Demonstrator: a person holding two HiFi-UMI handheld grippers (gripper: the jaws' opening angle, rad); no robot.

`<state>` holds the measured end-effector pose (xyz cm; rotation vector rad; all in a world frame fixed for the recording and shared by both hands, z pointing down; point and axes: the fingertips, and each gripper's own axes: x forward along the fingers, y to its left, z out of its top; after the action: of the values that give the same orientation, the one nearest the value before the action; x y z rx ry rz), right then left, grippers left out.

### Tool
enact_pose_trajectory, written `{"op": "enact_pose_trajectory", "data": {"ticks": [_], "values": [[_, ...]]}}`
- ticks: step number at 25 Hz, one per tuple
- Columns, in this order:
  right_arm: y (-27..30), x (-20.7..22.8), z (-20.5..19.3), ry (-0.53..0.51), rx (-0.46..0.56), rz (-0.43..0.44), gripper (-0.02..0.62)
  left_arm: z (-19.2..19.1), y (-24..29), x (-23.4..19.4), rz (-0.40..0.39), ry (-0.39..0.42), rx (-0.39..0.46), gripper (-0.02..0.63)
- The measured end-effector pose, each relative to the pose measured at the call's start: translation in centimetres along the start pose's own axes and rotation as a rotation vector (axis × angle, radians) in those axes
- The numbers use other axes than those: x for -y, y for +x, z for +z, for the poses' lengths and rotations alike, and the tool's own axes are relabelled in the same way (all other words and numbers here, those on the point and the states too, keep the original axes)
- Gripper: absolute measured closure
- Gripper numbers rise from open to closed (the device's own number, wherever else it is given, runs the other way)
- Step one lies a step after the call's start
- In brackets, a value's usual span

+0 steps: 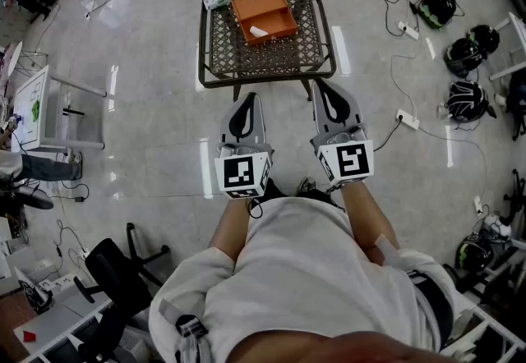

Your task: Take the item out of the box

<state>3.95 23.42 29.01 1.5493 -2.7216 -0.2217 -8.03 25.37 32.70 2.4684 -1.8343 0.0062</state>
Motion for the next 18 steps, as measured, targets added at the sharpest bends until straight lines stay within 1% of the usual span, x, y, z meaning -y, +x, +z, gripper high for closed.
{"op": "enact_pose_trajectory", "data": {"ticks": [7,13,18], "values": [[1.4,-1.0,-0.4,-0.016,-0.007,0.006,0.591,-0.5,0.4,-1.4,-0.014,-0.004,-0.004,0.595],[2.9,-2.5,-0.9,-0.007,-0.011,0.015,0.591,-1.3,0.7,-2.7,-0.052,-0.023,-0.015,0.595],[4.8,-4.3,-0.7,-0.019,-0.017,0.002,0.591,-1.3,0.9,-4.6,-0.095,-0.022,-0.022,0.595]]}}
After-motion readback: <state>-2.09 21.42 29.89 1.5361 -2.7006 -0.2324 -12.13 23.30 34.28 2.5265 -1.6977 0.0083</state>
